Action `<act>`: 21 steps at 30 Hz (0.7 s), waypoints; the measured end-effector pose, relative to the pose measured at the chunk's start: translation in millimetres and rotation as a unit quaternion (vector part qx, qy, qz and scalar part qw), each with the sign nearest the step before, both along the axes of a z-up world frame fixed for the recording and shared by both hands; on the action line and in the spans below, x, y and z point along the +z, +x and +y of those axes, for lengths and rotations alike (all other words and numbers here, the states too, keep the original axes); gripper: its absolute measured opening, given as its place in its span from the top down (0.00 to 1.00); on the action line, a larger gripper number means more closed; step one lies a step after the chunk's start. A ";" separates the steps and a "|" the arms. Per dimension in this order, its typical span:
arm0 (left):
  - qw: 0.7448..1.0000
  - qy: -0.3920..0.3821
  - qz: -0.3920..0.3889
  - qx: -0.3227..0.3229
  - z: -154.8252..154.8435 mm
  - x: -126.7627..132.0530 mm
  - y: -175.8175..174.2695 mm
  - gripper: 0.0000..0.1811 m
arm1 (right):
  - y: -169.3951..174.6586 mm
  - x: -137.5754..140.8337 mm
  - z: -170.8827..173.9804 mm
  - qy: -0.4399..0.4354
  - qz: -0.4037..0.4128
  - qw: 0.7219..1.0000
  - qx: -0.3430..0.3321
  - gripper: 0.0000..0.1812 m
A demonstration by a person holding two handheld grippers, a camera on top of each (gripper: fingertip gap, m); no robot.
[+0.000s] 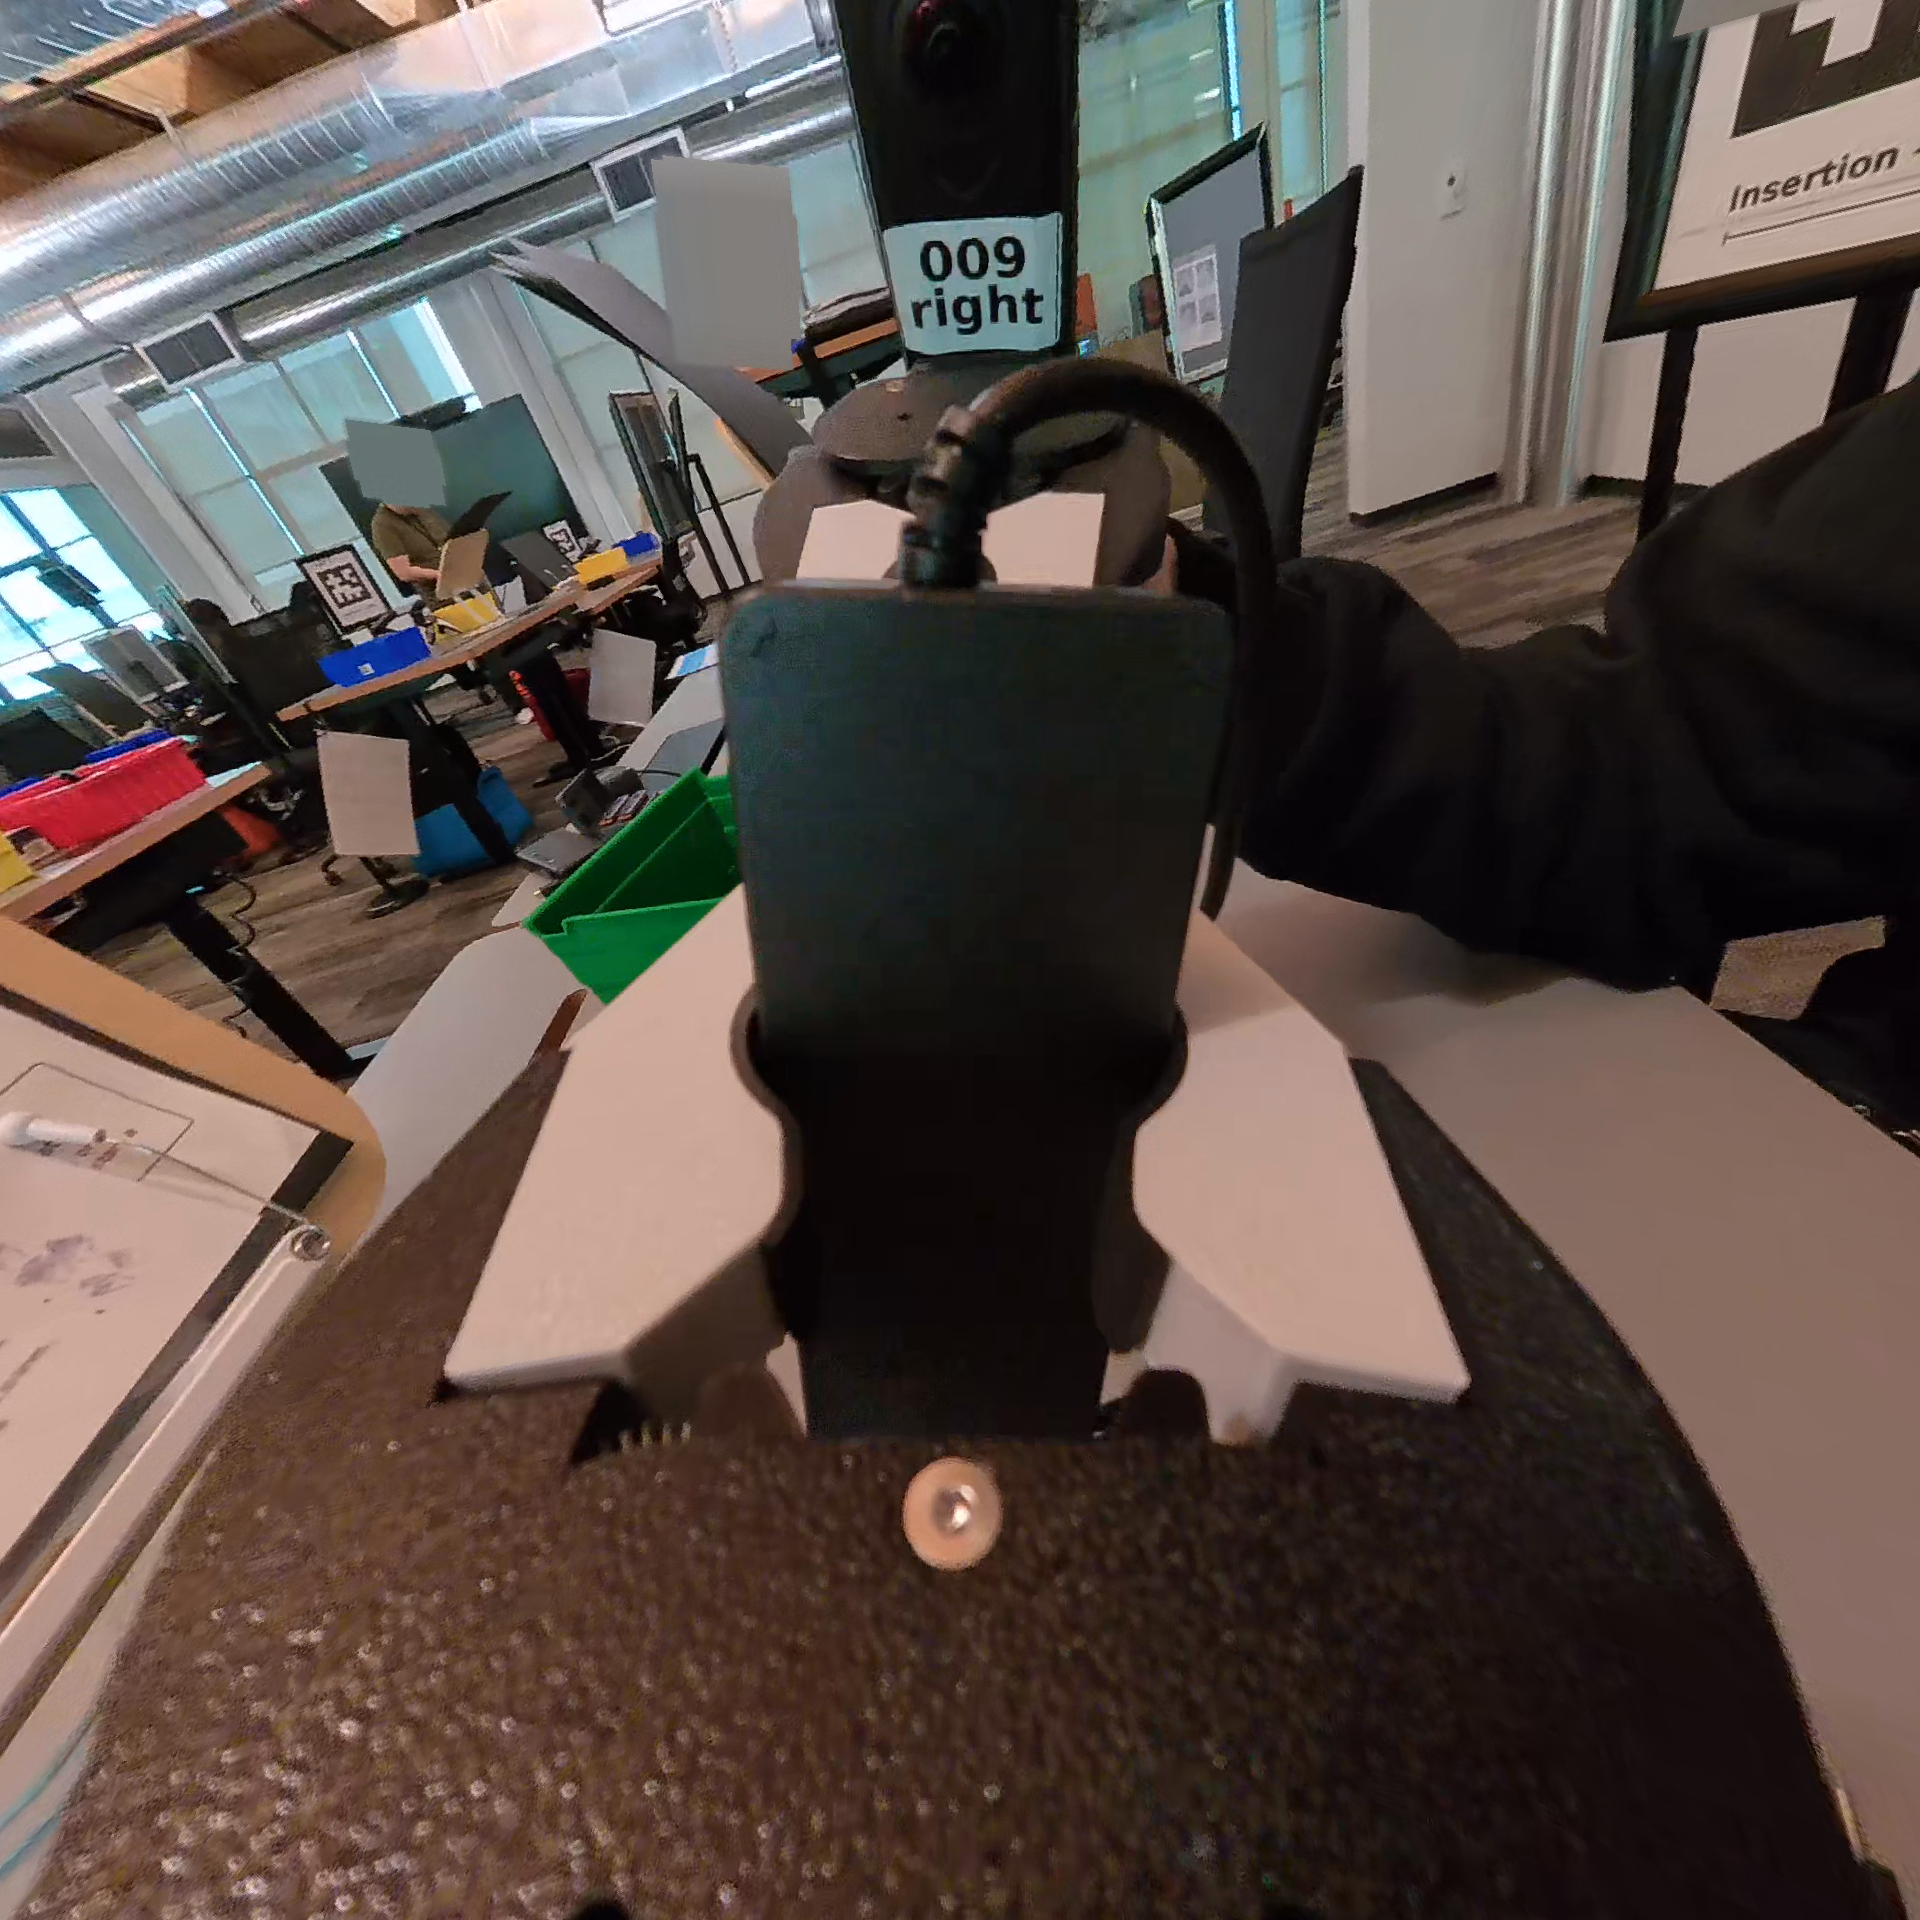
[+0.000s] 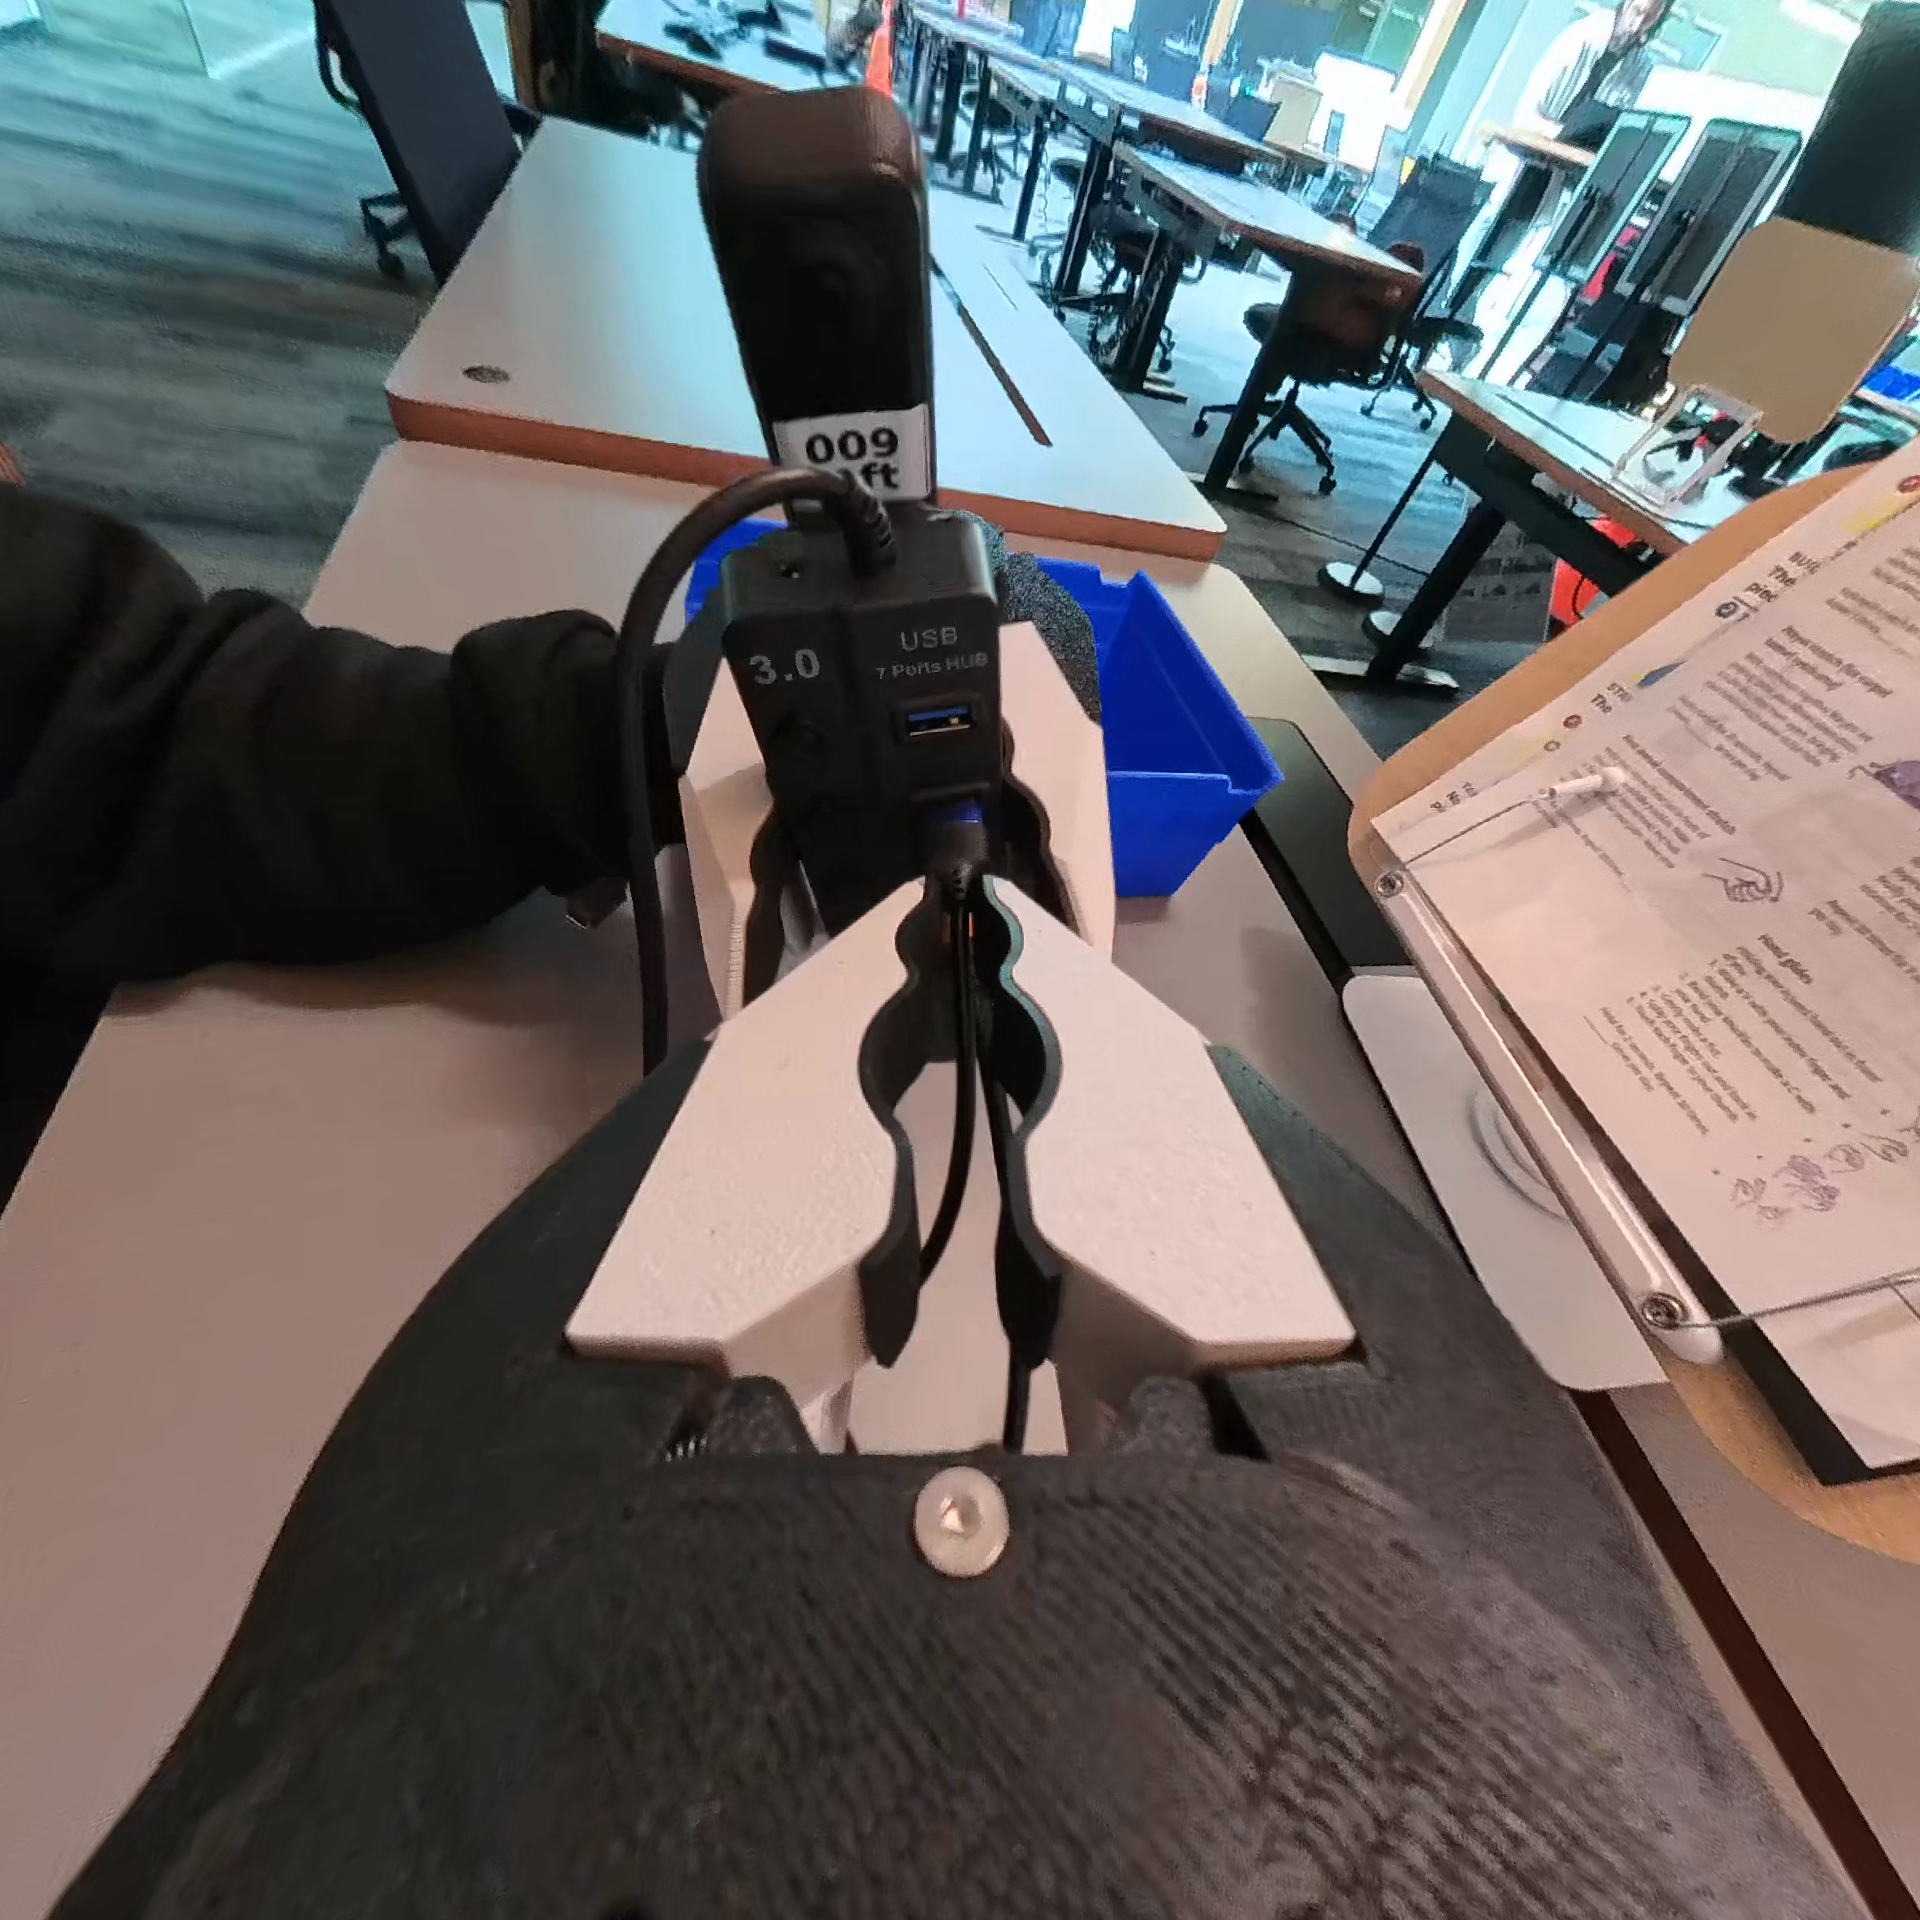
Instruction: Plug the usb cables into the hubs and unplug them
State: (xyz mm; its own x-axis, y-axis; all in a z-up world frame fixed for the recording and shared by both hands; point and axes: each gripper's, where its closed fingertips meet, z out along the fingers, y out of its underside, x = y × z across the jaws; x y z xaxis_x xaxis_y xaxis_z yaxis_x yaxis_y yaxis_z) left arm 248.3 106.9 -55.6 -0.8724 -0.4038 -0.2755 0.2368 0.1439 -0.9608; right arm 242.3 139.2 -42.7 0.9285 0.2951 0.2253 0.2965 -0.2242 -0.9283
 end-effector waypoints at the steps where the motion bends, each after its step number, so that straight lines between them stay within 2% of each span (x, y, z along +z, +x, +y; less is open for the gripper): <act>1: 1.000 0.003 0.000 -0.002 -1.7 -0.2 -0.7 0.66 | -0.5 0.8 -1.9 -0.001 -0.001 1.000 0.001 0.98; 10: 1.000 0.000 -0.005 -0.003 -7.4 3.9 -1.1 0.66 | 0.6 0.7 -9.4 -0.022 -0.006 1.000 -0.010 0.97; 13: 0.999 0.030 0.032 0.007 -5.7 -6.1 1.1 0.66 | 1.0 -2.3 -8.1 -0.021 -0.033 0.999 -0.011 0.98; 20: 0.999 0.019 0.016 0.036 3.3 7.9 -1.7 0.65 | 1.3 8.0 -11.2 -0.011 -0.058 0.998 -0.033 0.98; 21: 0.999 0.020 0.015 0.038 5.9 8.1 -1.8 0.67 | 2.8 10.4 -13.4 -0.007 -0.058 0.998 -0.036 0.98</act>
